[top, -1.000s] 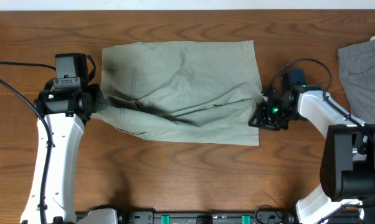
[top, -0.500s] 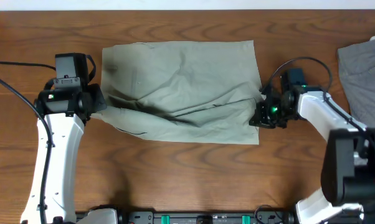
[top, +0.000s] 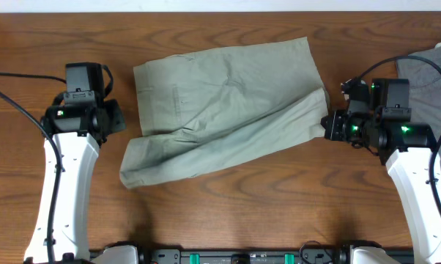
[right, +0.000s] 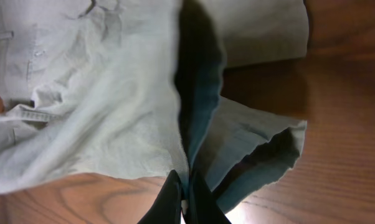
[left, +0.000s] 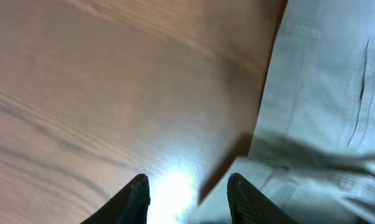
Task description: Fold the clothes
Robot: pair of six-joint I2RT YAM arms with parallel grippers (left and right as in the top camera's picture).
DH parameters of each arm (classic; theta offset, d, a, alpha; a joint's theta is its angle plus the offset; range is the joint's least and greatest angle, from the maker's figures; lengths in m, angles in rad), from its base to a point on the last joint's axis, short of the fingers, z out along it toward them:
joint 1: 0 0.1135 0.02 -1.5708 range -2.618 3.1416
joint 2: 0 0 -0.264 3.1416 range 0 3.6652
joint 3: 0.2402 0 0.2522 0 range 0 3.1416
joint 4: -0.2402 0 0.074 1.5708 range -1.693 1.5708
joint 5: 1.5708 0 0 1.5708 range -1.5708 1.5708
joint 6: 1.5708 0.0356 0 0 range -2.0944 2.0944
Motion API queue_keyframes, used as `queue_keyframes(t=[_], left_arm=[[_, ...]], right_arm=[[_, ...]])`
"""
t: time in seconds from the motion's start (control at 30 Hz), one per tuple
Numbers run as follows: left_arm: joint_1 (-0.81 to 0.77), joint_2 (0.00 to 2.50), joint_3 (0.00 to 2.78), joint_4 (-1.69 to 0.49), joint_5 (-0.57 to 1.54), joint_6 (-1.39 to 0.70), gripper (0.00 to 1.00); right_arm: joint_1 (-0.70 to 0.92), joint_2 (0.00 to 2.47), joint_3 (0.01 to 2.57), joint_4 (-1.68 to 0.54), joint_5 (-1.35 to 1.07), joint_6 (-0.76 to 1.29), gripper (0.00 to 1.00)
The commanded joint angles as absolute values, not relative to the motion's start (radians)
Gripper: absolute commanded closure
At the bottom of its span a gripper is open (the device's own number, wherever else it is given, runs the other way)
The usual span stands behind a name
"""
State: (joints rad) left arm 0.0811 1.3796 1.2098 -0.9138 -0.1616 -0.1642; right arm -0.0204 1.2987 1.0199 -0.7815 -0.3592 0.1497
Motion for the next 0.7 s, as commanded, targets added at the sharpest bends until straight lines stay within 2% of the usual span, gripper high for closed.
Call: queue_keyframes(t=[0.0,0.13,0.2,0.4,0.6,0.67], left_arm=[[0.085,1.414,1.196,-0.957,-0.073,-0.202,0.56],[0.085,1.452,1.172,-1.019,0.033,-0.207,0.56],[0.085,1.466,1.156,-1.025,0.082,-0.209,0.52],[0.085,1.529,1.047,-0.911,0.129,-0.195,0.46],[0.085,1.591,1.02,-0.786,0.299,-0.064,0.53],[0.085,1.601,1.02,-0.763,0.303,-0.038,0.61]], right_arm=[[-0.027,1.299,1.028,-0.786,-0.337,0.18,0.99],[-0.027,1.299,1.028,-0.781,-0.336,0.179,0.99],[-0.027,1.299,1.028,-0.778,-0.336,0.179,0.99],[-0.027,1.299,1.028,-0.769,-0.336,0.179,0.99],[-0.027,1.299,1.028,-0.765,-0.336,0.179,0.98],[-0.027,1.299,1.028,-0.759,-0.337,0.18,0.98]])
